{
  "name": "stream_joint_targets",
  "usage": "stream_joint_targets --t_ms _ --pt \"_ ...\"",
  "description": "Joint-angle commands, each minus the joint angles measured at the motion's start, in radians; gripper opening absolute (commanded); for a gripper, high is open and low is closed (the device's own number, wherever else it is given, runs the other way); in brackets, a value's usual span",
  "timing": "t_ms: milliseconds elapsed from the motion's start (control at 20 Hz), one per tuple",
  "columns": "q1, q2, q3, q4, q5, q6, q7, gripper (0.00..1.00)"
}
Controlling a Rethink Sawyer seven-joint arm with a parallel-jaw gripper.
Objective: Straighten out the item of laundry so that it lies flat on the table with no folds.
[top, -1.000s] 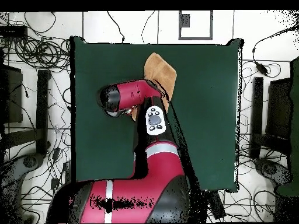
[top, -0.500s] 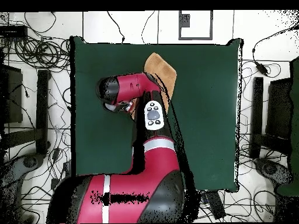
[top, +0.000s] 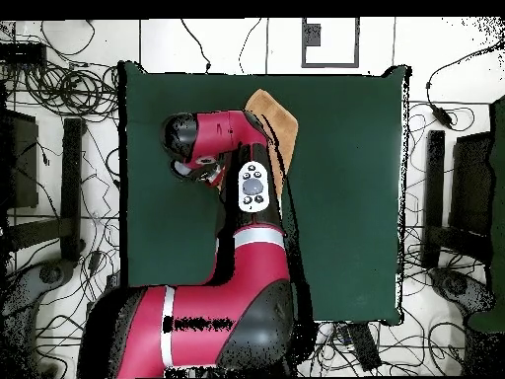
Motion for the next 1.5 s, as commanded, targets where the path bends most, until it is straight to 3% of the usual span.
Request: stream_joint_targets --t_ms 50,450,950,1500 --pt "0.077 0.159 0.131 -0.113 0.160 -0.358 0.417 0.00" --pt "0.059 0.140 0.169 -0.095 0.251 -0.282 0.359 0.00" --pt "0.045 0.092 0.168 0.003 0.346 -0.334 0.296 0.00" --pt "0.011 0.042 0.212 0.123 0.486 -0.480 0.232 0.00"
